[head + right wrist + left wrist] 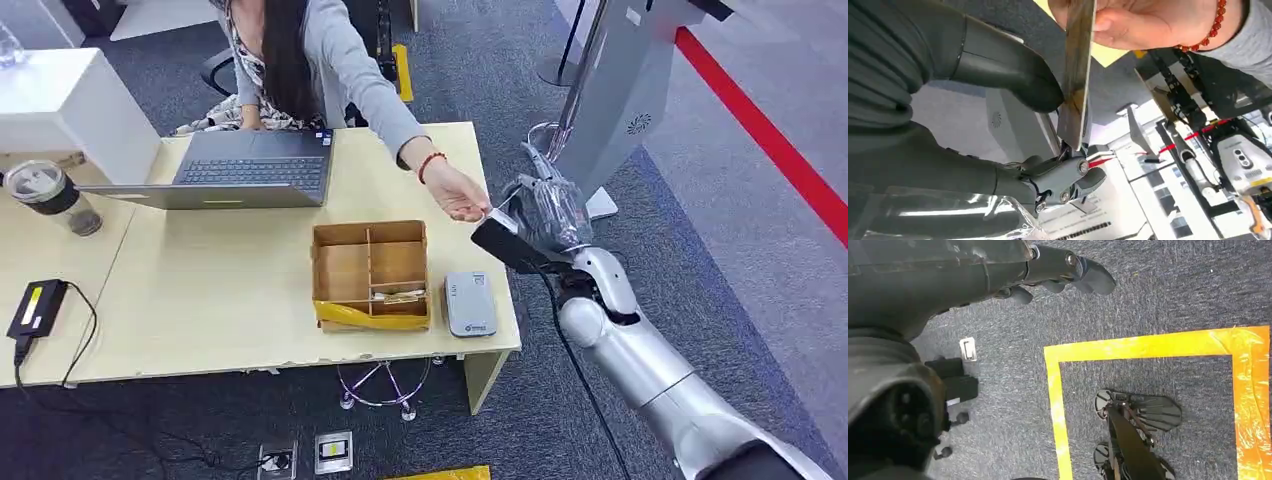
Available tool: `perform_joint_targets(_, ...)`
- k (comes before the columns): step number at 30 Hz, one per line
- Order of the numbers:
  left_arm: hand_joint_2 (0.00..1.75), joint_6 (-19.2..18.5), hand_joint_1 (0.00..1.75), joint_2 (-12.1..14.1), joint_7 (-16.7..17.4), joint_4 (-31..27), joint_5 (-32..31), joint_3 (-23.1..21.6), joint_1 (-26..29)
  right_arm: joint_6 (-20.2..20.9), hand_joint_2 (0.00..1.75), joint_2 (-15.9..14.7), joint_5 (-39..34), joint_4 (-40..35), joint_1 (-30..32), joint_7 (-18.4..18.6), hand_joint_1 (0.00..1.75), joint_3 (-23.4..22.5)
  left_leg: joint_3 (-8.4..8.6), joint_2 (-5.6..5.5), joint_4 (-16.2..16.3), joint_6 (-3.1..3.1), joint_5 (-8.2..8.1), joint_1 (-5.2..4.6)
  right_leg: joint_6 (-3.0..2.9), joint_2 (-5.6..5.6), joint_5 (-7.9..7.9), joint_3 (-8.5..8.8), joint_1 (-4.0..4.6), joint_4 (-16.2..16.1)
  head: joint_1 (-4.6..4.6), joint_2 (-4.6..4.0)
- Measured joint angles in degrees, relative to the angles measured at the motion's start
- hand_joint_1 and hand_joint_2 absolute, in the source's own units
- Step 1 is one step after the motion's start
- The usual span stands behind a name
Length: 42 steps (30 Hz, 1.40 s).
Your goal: Pass the card to the sensor for recognition and then transmit it.
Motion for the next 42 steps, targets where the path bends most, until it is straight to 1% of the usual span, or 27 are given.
perform_joint_targets(7, 0.00, 0.1, 0.00, 0.0, 0.2, 0.0, 0.0, 0.0, 0.1, 0.0, 1.75, -0.7, -0.5, 0.0, 2.8, 0.9, 1.75, -0.7, 0.00, 0.02, 0.0, 0.00, 0.00, 0.00, 0.00, 0.02, 0.00, -0.02, 0.00, 0.0, 0.00, 0.00)
perform_joint_targets(13, 0.00, 0.4, 0.00, 0.1, 0.6, 0.0, 0.4, 0.0, 0.2, 0.3, 1.75, -1.3, -0.2, 0.0, 6.4, 0.3, 1.75, -1.1, 0.00, 0.03, 0.0, 0.00, -0.01, 0.00, 0.00, 0.06, 0.00, -0.03, 0.00, 0.0, 0.00, 0.00)
perform_joint_targets(20, 0.00, 0.7, 0.00, 0.2, 0.6, 0.0, 0.6, 0.4, 0.3, 2.2, 1.75, -1.3, 0.9, 0.6, 9.6, -0.9, 1.75, -0.1, -0.02, 0.04, 0.0, 0.00, -0.01, 0.01, 0.00, 0.11, 0.00, -0.03, 0.01, 0.0, 0.02, 0.00)
perform_joint_targets(24, 0.00, 0.7, 0.00, 0.2, 0.4, 0.0, -0.3, 0.4, 0.2, 3.6, 1.75, -0.9, -0.1, 2.0, 9.9, -1.2, 1.75, 0.7, -0.01, 0.05, 0.0, 0.00, -0.01, 0.00, 0.00, 0.11, 0.00, -0.03, 0.00, 0.0, 0.00, 0.00)
perform_joint_targets(34, 0.00, 0.7, 0.00, 0.2, 0.4, 0.0, -0.8, 0.4, 0.2, 3.7, 1.75, 0.7, -1.3, 6.1, 10.0, -2.4, 1.75, 2.3, -0.03, 0.05, 0.0, 0.00, -0.01, 0.01, 0.00, 0.11, 0.00, -0.03, 0.01, 0.0, 0.00, 0.00)
perform_joint_targets(38, 0.00, 0.8, 0.00, 0.2, 0.5, 0.0, -1.1, 0.4, 0.2, 3.7, 1.75, 1.7, -3.8, 9.4, 8.7, -3.3, 1.75, 3.1, -0.03, 0.05, 0.0, 0.00, -0.01, 0.01, 0.00, 0.11, 0.00, -0.03, 0.01, 0.0, 0.02, 0.00)
perform_joint_targets(42, 0.00, 0.2, 0.00, 0.2, 0.5, 0.0, -1.6, 0.4, 0.2, 3.3, 1.75, 2.2, -4.7, 12.3, 7.2, -3.3, 1.75, 3.6, -0.02, 0.05, 0.0, 0.00, 0.00, 0.00, 0.00, 0.12, 0.00, -0.03, 0.00, 0.0, 0.00, 0.00)
